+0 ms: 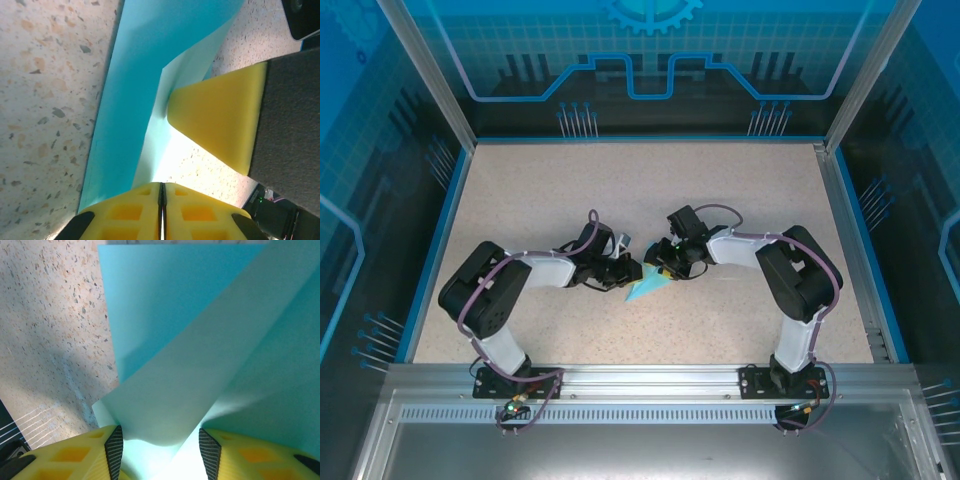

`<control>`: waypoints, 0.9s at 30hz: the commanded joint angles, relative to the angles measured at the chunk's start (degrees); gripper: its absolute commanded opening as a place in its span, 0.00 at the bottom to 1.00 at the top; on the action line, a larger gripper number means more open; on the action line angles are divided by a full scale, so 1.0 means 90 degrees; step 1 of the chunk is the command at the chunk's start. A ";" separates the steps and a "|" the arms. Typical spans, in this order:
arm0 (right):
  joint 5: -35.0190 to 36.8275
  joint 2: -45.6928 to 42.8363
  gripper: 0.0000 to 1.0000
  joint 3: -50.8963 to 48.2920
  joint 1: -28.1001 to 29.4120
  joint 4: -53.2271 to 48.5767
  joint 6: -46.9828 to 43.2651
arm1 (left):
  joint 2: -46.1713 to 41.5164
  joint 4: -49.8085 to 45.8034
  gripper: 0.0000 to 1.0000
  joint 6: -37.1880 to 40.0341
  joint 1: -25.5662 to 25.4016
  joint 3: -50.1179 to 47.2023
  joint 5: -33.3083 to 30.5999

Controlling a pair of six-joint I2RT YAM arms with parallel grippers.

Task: Fold a paper plane with a square sheet of paper (pick it up from the middle)
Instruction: Fourth fold the wing at the center of the table.

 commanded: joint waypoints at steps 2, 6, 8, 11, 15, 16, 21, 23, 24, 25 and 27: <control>0.0662 0.0590 0.48 -0.0403 0.0021 -0.0974 -0.0050 | 0.0134 -0.0267 0.10 0.0180 -0.0021 0.0195 -0.0169; 0.0675 0.0570 0.47 -0.0463 0.0008 -0.0941 -0.0073 | 0.0193 -0.0274 0.10 0.0181 -0.0021 0.0222 -0.0213; 0.0686 0.0569 0.46 -0.0475 -0.0001 -0.0951 -0.0084 | 0.0221 -0.0270 0.10 0.0171 -0.0026 0.0231 -0.0228; 0.0706 0.0579 0.44 -0.0478 -0.0011 -0.0977 -0.0103 | 0.0254 -0.0293 0.09 0.0180 -0.0025 0.0237 -0.0239; 0.0741 0.0596 0.40 -0.0481 -0.0022 -0.1032 -0.0094 | 0.0311 -0.0348 0.09 0.0215 -0.0030 0.0269 -0.0271; 0.0750 0.0606 0.39 -0.0466 -0.0032 -0.1051 -0.0094 | 0.0332 -0.0349 0.09 0.0213 -0.0021 0.0268 -0.0274; 0.0824 0.0670 0.37 -0.0406 -0.0040 -0.1264 -0.0045 | 0.0347 -0.0399 0.09 0.0235 -0.0025 0.0275 -0.0274; 0.0860 0.0699 0.36 -0.0398 -0.0059 -0.1342 -0.0018 | 0.0348 -0.0425 0.09 0.0264 -0.0029 0.0286 -0.0290; 0.0863 0.0723 0.35 -0.0386 -0.0066 -0.1374 -0.0006 | 0.0346 -0.0448 0.08 0.0272 -0.0021 0.0288 -0.0305; 0.0863 0.0747 0.34 -0.0384 -0.0068 -0.1410 0.0009 | 0.0347 -0.0454 0.08 0.0274 -0.0024 0.0294 -0.0306; 0.0866 0.0791 0.33 -0.0373 -0.0082 -0.1468 0.0019 | 0.0340 -0.0472 0.08 0.0286 -0.0030 0.0303 -0.0320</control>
